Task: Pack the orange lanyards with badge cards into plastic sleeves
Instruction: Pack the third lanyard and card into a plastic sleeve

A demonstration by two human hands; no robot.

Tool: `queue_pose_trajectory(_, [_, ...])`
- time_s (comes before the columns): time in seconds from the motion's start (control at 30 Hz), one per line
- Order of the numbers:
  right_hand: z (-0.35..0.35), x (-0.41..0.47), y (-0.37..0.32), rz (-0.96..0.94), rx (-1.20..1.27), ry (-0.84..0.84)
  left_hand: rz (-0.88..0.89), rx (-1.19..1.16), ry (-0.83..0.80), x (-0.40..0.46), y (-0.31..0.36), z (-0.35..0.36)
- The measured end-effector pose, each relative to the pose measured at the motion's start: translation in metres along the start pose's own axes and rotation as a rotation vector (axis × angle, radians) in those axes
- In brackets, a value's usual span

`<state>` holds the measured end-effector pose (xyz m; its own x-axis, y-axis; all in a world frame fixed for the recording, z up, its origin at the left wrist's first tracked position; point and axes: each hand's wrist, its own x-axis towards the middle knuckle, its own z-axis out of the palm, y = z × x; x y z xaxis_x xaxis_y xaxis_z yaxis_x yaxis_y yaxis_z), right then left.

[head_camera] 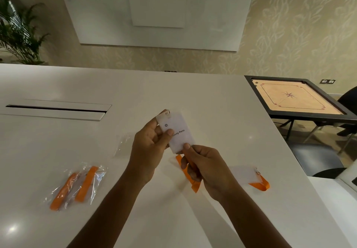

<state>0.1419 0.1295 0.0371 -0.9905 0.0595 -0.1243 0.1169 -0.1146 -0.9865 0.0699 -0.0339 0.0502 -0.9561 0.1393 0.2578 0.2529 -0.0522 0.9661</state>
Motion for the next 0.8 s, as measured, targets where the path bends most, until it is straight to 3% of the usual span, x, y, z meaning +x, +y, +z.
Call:
queue_pose_trajectory(0.2, [-0.003,-0.003,-0.005,0.094,0.036,0.009,0.327,0.373,0.005,-0.004,0.002,0.002])
queue_pose_trajectory(0.43, [-0.006,-0.001,-0.016,0.143,0.183,-0.081,0.603,0.541,-0.188,-0.002,-0.016,-0.004])
queue_pose_trajectory(0.8, [0.000,-0.002,-0.011,0.064,0.179,0.004,0.730,0.701,-0.278,0.000,-0.024,-0.010])
